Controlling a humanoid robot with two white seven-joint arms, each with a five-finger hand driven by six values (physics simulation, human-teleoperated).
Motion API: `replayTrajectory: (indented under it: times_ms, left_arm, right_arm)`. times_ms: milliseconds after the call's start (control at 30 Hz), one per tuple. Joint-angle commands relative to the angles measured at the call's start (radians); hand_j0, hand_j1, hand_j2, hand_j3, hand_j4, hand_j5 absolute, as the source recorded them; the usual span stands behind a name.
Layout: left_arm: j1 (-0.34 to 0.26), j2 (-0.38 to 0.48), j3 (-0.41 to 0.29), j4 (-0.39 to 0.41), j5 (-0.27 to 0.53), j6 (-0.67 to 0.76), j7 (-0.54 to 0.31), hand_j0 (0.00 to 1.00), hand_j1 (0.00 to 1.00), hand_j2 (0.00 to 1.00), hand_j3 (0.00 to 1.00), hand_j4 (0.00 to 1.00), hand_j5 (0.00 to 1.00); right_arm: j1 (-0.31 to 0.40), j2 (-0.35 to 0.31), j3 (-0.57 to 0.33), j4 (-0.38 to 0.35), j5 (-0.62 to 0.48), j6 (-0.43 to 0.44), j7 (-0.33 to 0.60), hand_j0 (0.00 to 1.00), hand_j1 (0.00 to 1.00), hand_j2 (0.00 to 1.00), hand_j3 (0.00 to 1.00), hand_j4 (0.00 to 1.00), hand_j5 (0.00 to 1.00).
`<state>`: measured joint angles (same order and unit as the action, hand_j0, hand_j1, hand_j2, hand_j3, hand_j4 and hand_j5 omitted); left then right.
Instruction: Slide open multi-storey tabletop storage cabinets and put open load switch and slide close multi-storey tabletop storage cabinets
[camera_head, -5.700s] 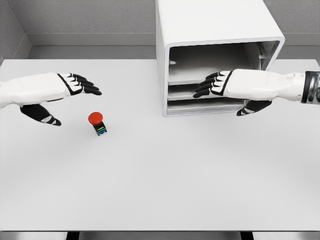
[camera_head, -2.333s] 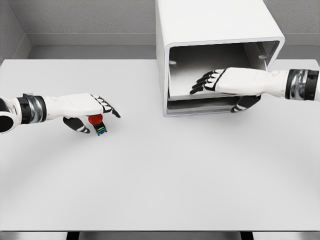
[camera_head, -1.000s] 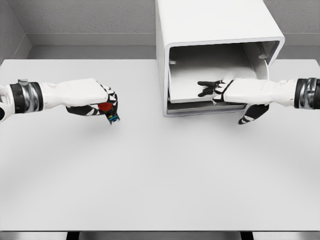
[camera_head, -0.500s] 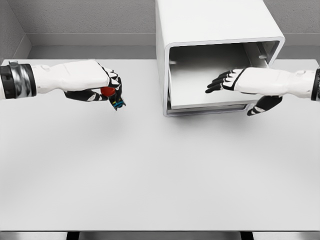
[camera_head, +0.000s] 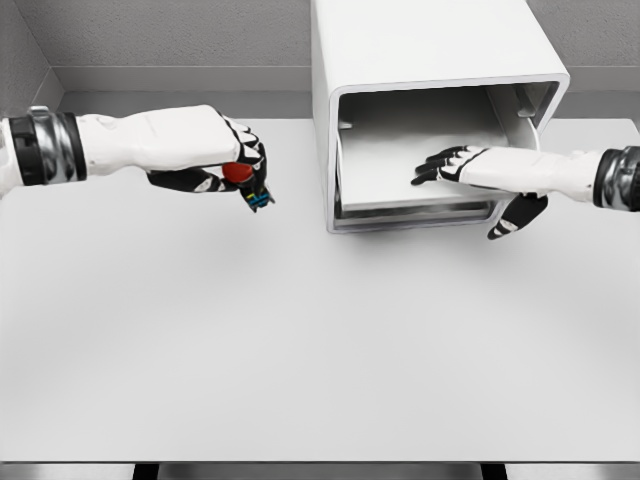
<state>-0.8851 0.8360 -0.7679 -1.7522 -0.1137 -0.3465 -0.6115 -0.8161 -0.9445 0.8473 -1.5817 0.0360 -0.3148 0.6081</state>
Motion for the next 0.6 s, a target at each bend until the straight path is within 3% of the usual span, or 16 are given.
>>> replayTrajectory:
  times_ms: [0, 200, 567]
  left_arm:
    - [0.000, -0.009, -0.001, -0.004, 0.006, 0.001, 0.001, 0.45, 0.45, 0.45, 0.45, 0.45, 0.45]
    - [-0.020, -0.008, -0.004, -0.003, 0.017, 0.001, 0.001, 0.45, 0.45, 0.45, 0.45, 0.45, 0.45]
    - [-0.051, -0.014, -0.007, -0.007, 0.045, 0.001, 0.001, 0.45, 0.45, 0.45, 0.45, 0.45, 0.45]
  right_arm:
    - [0.000, 0.001, 0.010, -0.012, -0.022, -0.004, 0.003, 1.00, 1.00, 1.00, 1.00, 1.00, 1.00]
    - [-0.003, -0.011, 0.009, -0.041, -0.022, -0.047, 0.003, 1.00, 1.00, 1.00, 1.00, 1.00, 1.00]
    - [0.003, -0.095, 0.009, -0.080, -0.027, -0.254, 0.003, 1.00, 1.00, 1.00, 1.00, 1.00, 1.00]
